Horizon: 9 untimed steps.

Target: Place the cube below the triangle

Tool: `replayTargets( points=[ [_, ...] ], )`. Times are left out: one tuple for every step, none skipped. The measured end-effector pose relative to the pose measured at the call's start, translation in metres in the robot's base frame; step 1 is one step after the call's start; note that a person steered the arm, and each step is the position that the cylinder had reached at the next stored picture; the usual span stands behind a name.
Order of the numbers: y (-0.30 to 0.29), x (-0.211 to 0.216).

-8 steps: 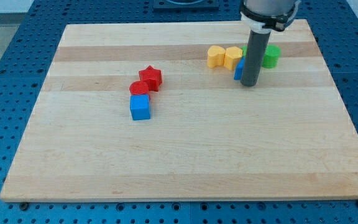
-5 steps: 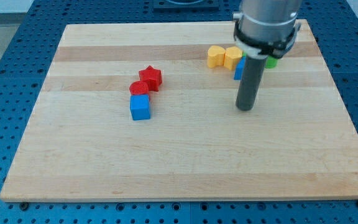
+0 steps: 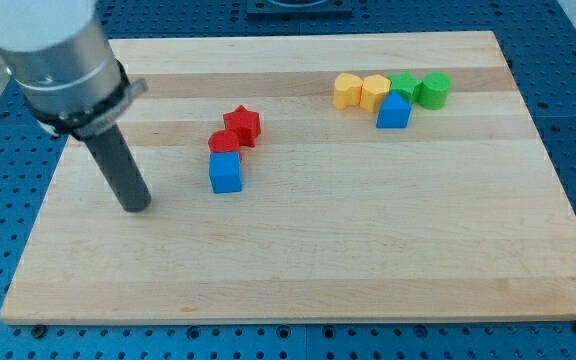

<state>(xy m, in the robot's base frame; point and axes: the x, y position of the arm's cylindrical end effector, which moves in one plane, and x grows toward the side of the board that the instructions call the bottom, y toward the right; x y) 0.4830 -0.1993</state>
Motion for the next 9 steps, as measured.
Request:
replayTargets(
  points=[
    [-0.004, -0.032],
    [0.006, -0.036],
    [0.033, -0.019],
    [0.066, -0.017],
    [0.095, -0.024],
    [0.130, -0.024],
    [0.157, -0.030],
    [0.187, -0.032],
    [0.219, -0.032]
  ],
)
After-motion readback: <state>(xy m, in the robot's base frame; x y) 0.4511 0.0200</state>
